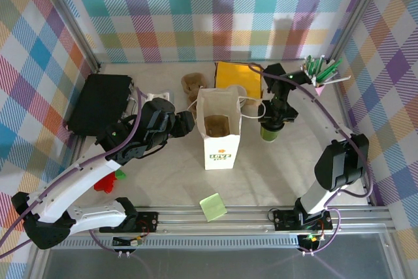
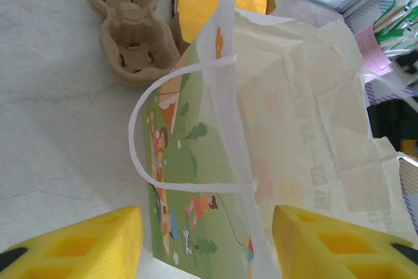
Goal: Pack the takeout coffee
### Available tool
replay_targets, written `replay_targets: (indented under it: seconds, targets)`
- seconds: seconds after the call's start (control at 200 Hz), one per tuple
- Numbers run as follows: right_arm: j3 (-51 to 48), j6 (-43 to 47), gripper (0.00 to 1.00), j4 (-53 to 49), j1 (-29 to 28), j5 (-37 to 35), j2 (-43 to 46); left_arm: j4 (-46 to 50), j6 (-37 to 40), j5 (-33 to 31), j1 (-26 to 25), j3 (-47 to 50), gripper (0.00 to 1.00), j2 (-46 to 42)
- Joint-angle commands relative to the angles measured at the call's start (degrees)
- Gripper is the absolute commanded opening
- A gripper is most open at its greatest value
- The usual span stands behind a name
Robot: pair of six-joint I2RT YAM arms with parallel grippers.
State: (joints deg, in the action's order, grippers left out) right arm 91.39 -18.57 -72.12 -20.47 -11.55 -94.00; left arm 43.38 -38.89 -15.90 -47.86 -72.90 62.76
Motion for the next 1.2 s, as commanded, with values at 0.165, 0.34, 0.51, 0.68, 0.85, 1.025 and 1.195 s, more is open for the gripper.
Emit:
replay_targets:
  seconds: [0.165, 0.34, 0.51, 0.68, 0.85, 1.025, 1.195]
  targets:
    - [16.48, 1.01, 0.65, -15.57, -1.3, -3.24, 3.82, -1.63, 1.17, 2.31, 0.39, 1.41, 0.53, -2.02]
    - [26.11, 0.69, 0.65, -19.94, -2.45, -4.44, 3.52, -2.02, 0.52, 2.96, 0.24, 2.31, 0.52, -2.59]
    - [34.64, 0.24, 0.63, -23.34, -4.1, -4.71, 1.65, -2.15, -0.02, 3.03, 0.01, 3.19, 0.51, -3.41]
    - [45.04, -0.35, 0.63, -26.93, -6.1, -5.41, -2.92, -2.33, -0.81, 2.94, -0.3, 4.39, 0.51, -3.9]
    - [55.24, -1.04, 0.62, -29.88, -8.56, -4.59, -8.24, -3.45, -1.05, 3.69, -1.03, 5.56, 0.48, -3.9]
    - [59.94, -2.4, 0.62, -29.83, -12.88, -3.7, -10.69, -4.41, -1.42, 4.31, -2.04, 6.45, 0.48, -3.16]
    - [61.3, -2.61, 0.61, -27.85, -16.53, -0.76, -11.73, -4.79, -1.62, 4.09, -2.6, 6.89, 0.47, -3.21]
